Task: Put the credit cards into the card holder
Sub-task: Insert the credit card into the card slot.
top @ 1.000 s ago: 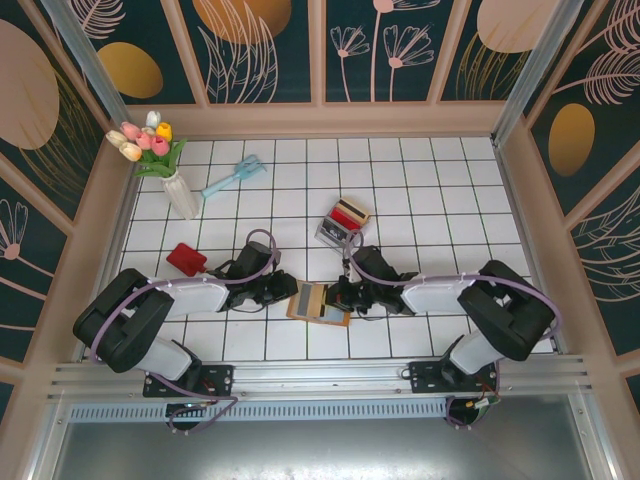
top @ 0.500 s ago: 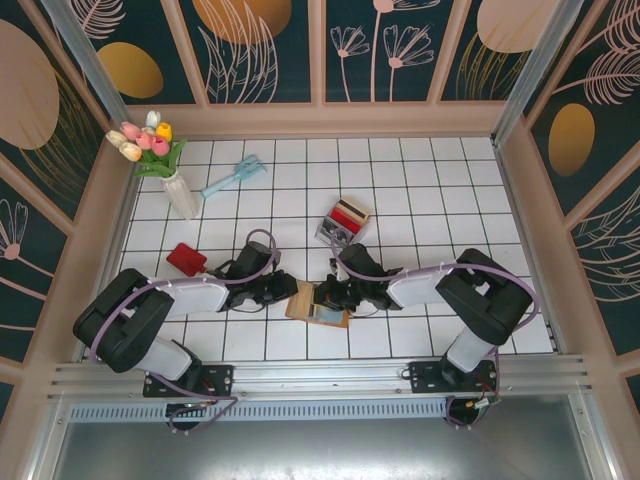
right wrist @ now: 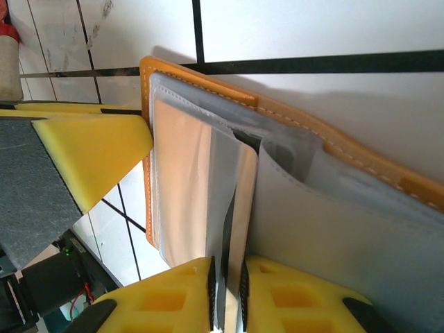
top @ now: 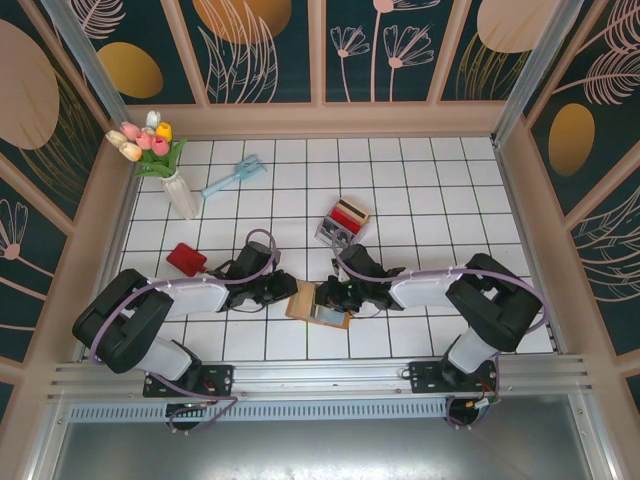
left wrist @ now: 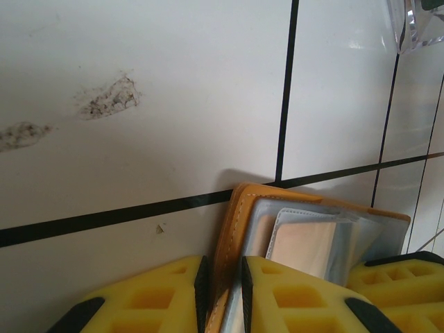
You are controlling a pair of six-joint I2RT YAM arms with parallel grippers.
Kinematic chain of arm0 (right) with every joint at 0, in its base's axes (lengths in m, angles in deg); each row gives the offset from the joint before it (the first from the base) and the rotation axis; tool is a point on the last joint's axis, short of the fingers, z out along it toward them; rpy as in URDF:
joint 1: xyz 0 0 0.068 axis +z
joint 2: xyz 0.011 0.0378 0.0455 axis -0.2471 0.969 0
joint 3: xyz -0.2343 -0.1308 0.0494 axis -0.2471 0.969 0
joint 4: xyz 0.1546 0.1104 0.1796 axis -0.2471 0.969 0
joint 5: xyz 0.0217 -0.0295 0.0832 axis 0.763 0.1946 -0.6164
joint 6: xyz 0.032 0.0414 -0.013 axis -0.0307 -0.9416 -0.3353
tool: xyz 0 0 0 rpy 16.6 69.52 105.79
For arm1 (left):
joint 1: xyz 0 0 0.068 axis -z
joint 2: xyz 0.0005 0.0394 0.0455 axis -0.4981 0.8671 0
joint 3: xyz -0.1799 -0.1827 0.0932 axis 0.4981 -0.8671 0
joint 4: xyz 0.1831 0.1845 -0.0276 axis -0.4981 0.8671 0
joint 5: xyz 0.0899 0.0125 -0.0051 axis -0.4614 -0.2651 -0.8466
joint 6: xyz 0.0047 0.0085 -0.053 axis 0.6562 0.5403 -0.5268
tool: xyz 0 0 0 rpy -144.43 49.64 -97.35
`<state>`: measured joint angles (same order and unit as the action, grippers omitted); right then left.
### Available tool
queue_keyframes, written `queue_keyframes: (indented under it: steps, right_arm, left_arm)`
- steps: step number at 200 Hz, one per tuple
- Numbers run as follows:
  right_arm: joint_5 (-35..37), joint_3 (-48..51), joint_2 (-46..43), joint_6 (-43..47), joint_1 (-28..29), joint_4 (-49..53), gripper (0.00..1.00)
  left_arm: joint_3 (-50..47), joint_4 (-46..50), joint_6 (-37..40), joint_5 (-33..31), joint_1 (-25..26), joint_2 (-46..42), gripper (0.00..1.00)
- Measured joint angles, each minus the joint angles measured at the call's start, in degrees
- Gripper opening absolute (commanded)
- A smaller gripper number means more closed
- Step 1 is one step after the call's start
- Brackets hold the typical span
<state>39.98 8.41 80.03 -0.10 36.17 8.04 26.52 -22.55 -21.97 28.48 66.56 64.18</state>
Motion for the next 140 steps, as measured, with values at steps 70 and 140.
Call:
queue_keyframes:
  steps: [70, 140]
  right_arm:
    - [-1.7, -1.6, 2.4, 1.0, 0.1, 0.1, 0.04]
    - [0.3, -3.3, 2.2, 3.0, 0.5, 3.2, 0.2]
  left_arm:
    - [0.0, 0.0, 0.0, -0.3, 0.0, -0.1, 0.24]
    - [-1.0, 0.0, -0.7, -2.8, 0.1, -1.8, 0.26]
